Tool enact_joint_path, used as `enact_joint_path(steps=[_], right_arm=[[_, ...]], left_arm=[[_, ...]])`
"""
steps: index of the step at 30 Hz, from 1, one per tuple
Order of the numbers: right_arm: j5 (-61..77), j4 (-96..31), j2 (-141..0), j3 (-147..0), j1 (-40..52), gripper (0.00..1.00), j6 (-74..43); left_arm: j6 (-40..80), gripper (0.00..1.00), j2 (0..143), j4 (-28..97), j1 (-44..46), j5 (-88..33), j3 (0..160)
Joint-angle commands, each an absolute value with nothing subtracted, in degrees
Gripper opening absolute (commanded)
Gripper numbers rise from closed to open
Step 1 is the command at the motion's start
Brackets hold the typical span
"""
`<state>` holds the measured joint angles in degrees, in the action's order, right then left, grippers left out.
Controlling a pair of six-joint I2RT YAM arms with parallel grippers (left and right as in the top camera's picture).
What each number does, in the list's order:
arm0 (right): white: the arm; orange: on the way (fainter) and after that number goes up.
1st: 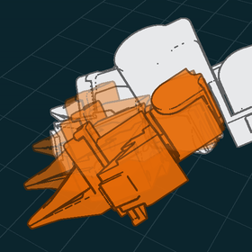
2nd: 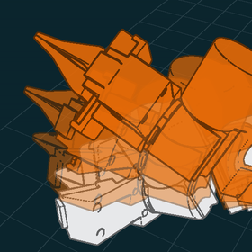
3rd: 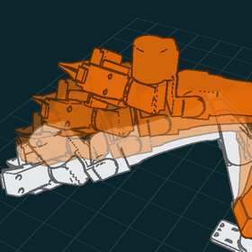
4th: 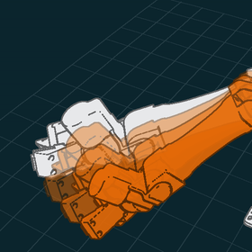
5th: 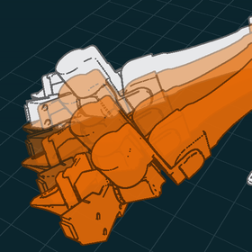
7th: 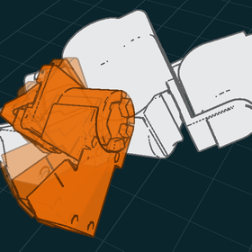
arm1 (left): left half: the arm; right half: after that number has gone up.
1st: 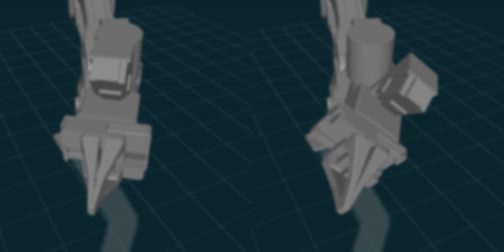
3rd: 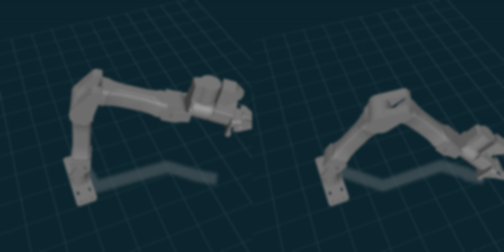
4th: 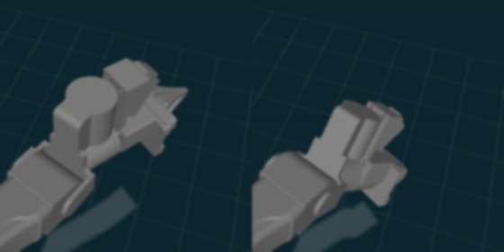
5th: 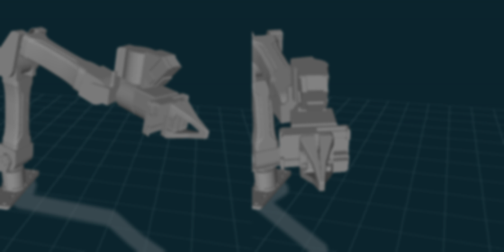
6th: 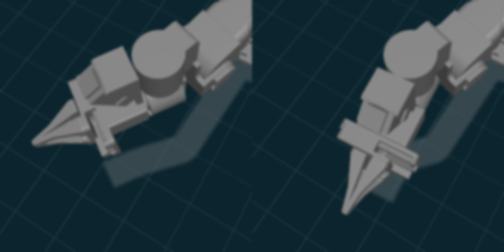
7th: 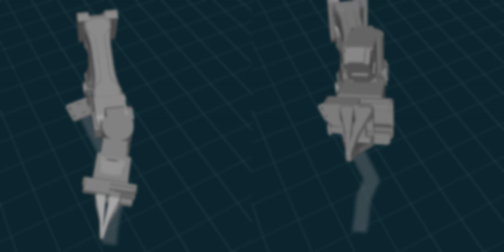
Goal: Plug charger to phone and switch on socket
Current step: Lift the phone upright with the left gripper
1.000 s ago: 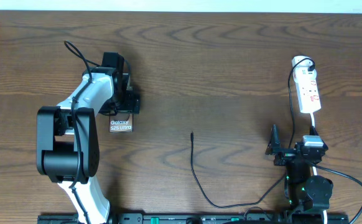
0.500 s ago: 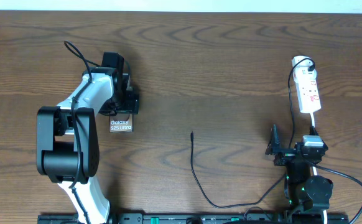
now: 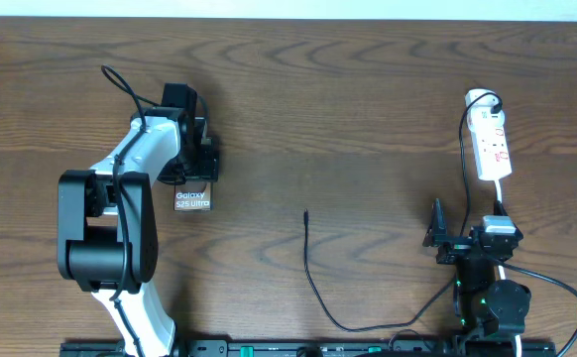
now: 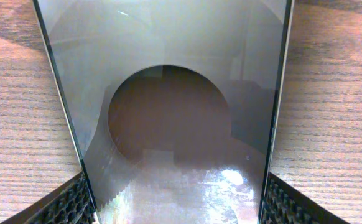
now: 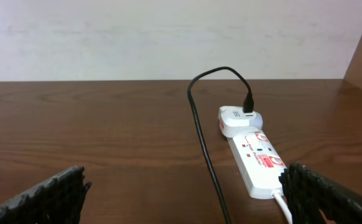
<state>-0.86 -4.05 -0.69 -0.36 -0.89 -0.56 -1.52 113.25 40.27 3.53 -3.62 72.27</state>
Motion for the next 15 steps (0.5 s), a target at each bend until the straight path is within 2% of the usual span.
enact_joint_path(steps=[1,6,15], right_arm=[[-0.5,-4.3,-0.4,-0.3,-0.5,0.99,0.3],[-0.5,-4.3,-0.4,-0.3,-0.5,0.99,0.3],[-0.5,-4.3,-0.4,-0.3,-0.5,0.99,0.3]], left_arm=[[-1.3,0.72,117.0,41.0,3.6,-5.1,68.8],[-1.3,0.72,117.0,41.0,3.6,-5.1,68.8],[-1.3,0.65,117.0,41.0,3.6,-5.1,68.8]])
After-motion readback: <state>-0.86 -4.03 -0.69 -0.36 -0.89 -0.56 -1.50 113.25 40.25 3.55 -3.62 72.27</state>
